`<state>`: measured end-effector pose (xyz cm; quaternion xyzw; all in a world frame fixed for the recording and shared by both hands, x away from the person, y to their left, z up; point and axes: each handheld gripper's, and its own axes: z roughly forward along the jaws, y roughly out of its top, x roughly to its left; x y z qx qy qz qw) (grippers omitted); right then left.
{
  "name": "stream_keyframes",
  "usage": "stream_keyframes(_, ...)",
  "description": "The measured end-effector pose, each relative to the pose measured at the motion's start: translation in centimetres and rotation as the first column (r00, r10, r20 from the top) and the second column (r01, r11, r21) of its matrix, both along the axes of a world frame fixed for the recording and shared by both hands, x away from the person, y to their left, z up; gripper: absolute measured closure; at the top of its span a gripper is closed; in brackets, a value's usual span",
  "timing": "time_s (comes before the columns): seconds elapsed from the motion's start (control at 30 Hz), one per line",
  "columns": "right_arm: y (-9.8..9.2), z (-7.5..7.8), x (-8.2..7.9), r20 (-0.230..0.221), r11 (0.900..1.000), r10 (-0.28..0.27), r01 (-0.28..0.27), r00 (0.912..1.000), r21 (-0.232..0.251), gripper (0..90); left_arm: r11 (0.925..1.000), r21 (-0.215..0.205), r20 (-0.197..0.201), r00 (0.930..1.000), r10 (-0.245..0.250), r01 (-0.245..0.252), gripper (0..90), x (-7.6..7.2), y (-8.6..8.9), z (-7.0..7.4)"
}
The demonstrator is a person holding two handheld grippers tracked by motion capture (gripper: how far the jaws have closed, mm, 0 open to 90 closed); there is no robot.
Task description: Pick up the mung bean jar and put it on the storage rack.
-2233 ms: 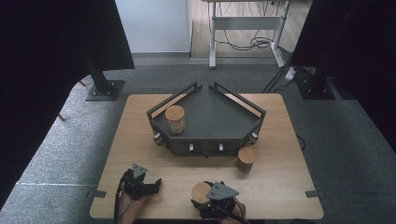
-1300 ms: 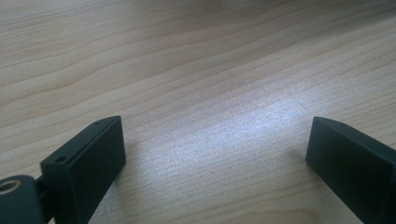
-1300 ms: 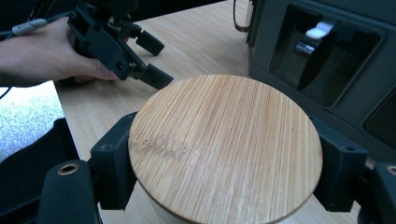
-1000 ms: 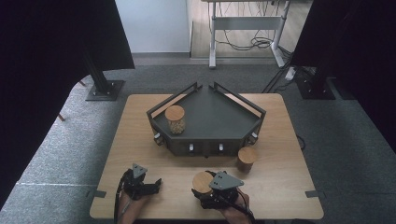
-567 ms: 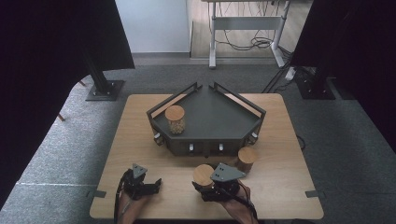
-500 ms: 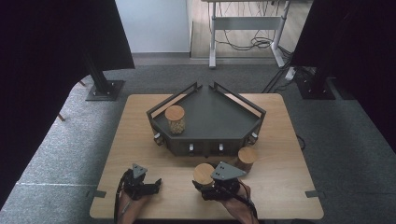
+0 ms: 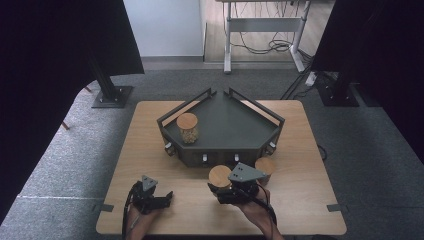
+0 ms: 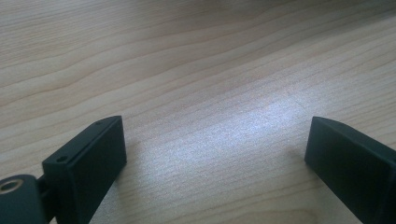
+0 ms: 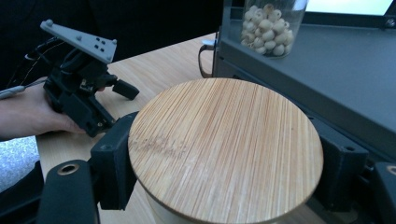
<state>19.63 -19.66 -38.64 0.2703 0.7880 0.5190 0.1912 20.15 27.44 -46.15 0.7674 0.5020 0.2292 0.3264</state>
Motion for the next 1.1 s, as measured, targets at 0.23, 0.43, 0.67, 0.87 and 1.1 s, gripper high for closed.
stream_keyframes(0.23,-0.1,0.9,0.7,0.011,1.0,-0.011,0.011,0.9999,0.001,22.7,1.0,0.0,0.0,1.0,0.0,0.0,5.0,0.0,0.0,0.0)
stream_keyframes(0.43,-0.2,1.4,1.5,0.008,1.0,-0.018,0.018,0.9998,0.01,22.7,1.0,0.002,0.001,1.0,-0.001,0.001,5.0,0.0,0.0,0.0)
stream_keyframes(0.67,-0.2,2.1,2.2,0.021,1.0,-0.026,0.025,0.9995,0.011,22.7,1.0,0.0,0.0,1.0,0.0,0.0,5.0,0.0,0.0,0.0)
stream_keyframes(0.87,-0.3,2.7,2.9,0.022,0.999,-0.036,0.036,0.9991,0.021,22.7,1.0,0.001,0.0,1.0,0.0,0.0,5.0,0.0,0.0,0.0)
stream_keyframes(1.1,-0.1,3.3,3.5,0.04,0.999,-0.041,0.04,0.9984,0.02,22.7,1.0,0.001,0.0,1.0,0.0,0.0,5.0,0.0,0.0,0.0)
